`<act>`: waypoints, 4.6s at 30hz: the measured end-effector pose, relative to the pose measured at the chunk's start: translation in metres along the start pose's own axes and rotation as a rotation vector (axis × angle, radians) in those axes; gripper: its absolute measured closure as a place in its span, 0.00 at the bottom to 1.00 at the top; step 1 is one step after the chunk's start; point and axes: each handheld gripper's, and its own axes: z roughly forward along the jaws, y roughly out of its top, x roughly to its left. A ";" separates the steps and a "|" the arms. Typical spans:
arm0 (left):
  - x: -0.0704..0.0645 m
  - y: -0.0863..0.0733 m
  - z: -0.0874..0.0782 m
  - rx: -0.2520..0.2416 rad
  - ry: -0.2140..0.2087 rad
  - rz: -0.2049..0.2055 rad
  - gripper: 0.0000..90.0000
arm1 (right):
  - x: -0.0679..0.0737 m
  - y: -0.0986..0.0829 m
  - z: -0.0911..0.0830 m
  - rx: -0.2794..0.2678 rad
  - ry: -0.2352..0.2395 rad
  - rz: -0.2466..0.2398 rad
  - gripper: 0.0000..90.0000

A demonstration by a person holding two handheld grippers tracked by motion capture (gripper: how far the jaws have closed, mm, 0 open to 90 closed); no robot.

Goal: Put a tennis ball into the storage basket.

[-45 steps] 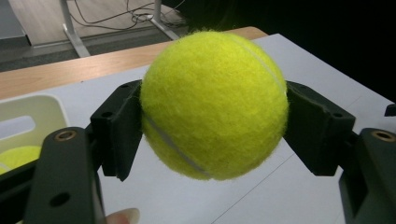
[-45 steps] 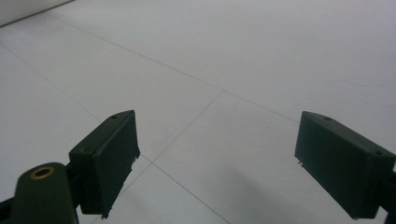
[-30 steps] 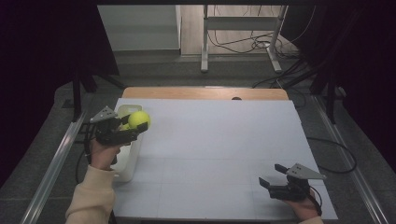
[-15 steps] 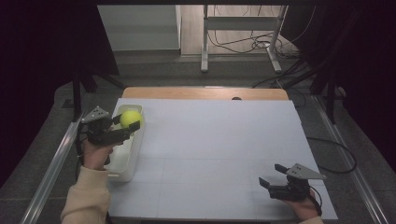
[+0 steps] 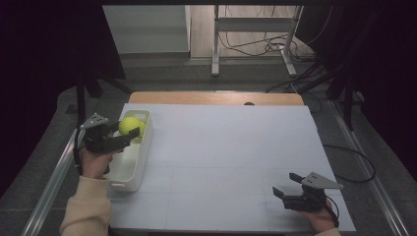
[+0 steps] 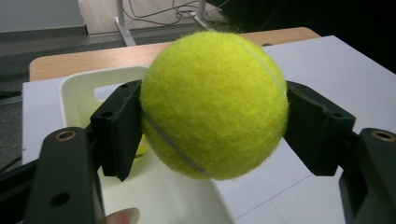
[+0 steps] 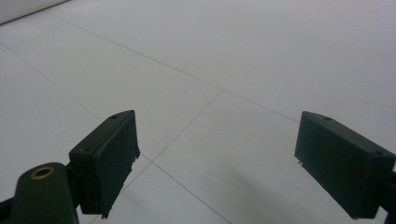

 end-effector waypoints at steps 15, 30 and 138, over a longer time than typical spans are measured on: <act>0.016 -0.009 0.003 0.042 0.055 -0.020 0.30 | 0.000 0.000 0.000 0.001 0.001 -0.001 0.15; 0.016 -0.011 0.014 0.109 0.077 -0.005 0.30 | 0.000 0.000 0.000 0.001 0.002 0.000 0.15; -0.098 -0.035 -0.001 0.000 -0.245 0.195 0.13 | 0.004 0.001 0.001 0.004 0.014 -0.016 0.15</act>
